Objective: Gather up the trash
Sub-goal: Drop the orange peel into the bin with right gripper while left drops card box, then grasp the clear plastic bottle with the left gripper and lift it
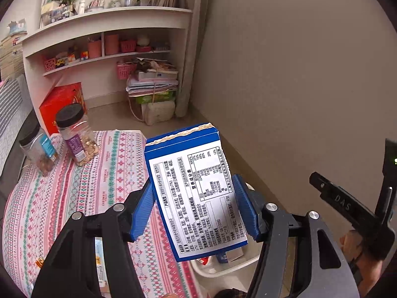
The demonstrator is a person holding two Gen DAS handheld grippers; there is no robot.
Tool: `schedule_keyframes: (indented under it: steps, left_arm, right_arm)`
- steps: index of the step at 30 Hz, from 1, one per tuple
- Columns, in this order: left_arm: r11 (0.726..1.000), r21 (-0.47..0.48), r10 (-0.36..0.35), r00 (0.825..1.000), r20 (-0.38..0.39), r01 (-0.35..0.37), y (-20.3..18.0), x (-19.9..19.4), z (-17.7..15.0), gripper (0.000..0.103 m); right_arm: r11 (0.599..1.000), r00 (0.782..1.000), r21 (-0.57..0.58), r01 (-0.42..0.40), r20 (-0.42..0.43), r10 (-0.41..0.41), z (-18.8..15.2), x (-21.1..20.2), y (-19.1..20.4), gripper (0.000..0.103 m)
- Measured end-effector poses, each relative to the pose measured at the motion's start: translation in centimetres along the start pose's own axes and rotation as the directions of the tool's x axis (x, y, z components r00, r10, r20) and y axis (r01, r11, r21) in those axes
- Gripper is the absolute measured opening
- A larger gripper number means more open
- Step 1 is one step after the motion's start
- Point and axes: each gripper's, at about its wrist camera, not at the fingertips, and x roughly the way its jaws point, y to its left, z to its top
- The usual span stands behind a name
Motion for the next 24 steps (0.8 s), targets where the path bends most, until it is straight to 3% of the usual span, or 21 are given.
schedule_keyframes:
  steps: [2, 6, 14, 20, 24]
  left_arm:
    - [1.0, 0.0, -0.006, 1.0, -0.027, 0.006, -0.5, 0.8, 0.4, 0.082]
    - [1.0, -0.006, 0.014, 1.0, -0.024, -0.014, 0.3, 0.5, 0.3, 0.083]
    - [0.99, 0.013, 0.137, 0.99, 0.037, -0.137, 3.7, -1.5, -0.9, 0.083]
    - [0.975, 0.0, 0.224, 0.974, 0.029, -0.224, 7.6, -2.3, -2.9, 0.083]
    - [0.959, -0.003, 0.284, 0.959, -0.017, -0.284, 11.1, -2.6, -5.3, 0.083]
  right_arm:
    - [1.0, 1.0, -0.004, 0.004, 0.01, -0.004, 0.0, -0.3, 0.0, 0.085]
    - [1.0, 1.0, -0.024, -0.015, 0.017, 0.016, -0.2, -0.7, 0.4, 0.087]
    - [0.99, 0.998, -0.129, -0.05, 0.029, 0.054, -1.7, -1.1, 4.6, 0.095]
    - [0.967, 0.995, -0.236, -0.097, -0.005, 0.099, -3.7, -1.2, 9.1, 0.096]
    - [0.946, 0.992, -0.299, -0.123, -0.051, 0.113, -5.3, -0.7, 12.1, 0.096]
